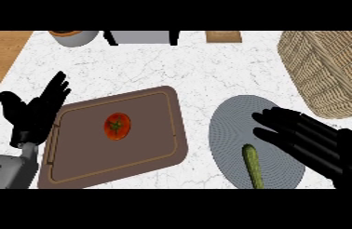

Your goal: Pick the squash from the placemat and place it in the basket

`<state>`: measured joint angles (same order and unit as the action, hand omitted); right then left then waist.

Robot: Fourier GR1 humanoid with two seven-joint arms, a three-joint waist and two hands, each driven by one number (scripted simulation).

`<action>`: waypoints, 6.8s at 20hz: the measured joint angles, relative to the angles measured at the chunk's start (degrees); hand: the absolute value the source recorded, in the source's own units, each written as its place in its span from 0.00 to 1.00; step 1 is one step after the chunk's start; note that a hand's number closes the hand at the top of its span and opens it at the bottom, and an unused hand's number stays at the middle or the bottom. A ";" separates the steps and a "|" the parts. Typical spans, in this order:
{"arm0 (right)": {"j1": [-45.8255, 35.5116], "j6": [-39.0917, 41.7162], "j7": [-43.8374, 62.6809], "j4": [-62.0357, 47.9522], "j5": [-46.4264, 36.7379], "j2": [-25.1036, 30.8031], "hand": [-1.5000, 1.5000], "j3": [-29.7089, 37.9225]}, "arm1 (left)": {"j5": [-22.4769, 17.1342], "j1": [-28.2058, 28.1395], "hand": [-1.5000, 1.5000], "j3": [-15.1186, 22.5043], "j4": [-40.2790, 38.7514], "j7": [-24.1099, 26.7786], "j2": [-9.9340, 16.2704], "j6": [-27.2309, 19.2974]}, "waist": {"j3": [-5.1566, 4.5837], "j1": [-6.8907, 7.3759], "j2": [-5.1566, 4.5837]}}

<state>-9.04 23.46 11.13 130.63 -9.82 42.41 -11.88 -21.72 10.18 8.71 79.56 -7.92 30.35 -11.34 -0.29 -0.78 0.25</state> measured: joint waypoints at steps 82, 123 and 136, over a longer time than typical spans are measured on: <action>15.03 -0.11 -47.11 -42.03 -39.99 -20.35 0.00 1.56 | 15.21 1.62 0.50 -15.76 -0.09 -4.74 -12.67 13.04 | 0.29 0.71 -0.23; -29.59 -46.73 24.75 -54.99 -54.54 -41.90 1.00 33.27 | 17.57 6.62 0.50 -13.14 -0.79 -4.12 -15.21 16.24 | -0.04 9.38 -2.91; -55.62 -51.66 46.99 -76.72 -80.03 -32.21 1.00 39.87 | 18.65 8.31 0.50 -11.65 -0.91 -4.81 -16.68 15.34 | -0.05 10.02 -3.25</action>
<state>-64.66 -28.20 58.12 53.90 -89.85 10.20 27.99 -3.06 18.48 -2.94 78.65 -12.73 13.67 4.00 -0.35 9.24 -3.01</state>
